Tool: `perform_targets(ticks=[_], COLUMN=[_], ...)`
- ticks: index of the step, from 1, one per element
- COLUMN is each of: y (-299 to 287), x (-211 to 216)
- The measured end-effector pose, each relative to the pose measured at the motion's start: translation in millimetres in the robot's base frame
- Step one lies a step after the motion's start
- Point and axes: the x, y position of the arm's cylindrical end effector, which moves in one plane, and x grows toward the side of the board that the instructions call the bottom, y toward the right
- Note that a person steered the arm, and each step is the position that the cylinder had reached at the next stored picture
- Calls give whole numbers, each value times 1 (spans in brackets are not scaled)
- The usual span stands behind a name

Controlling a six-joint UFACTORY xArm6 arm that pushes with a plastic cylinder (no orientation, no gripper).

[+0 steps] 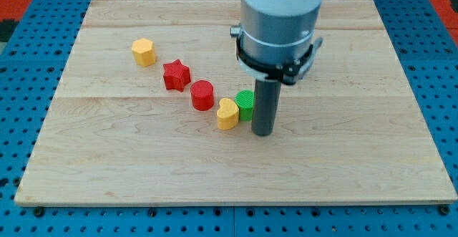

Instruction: Move the green circle to top center

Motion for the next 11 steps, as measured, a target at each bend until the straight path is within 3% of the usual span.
perform_targets(ticks=[6,9,11], y=[-24,-40,-75], x=[-3,-69,-82])
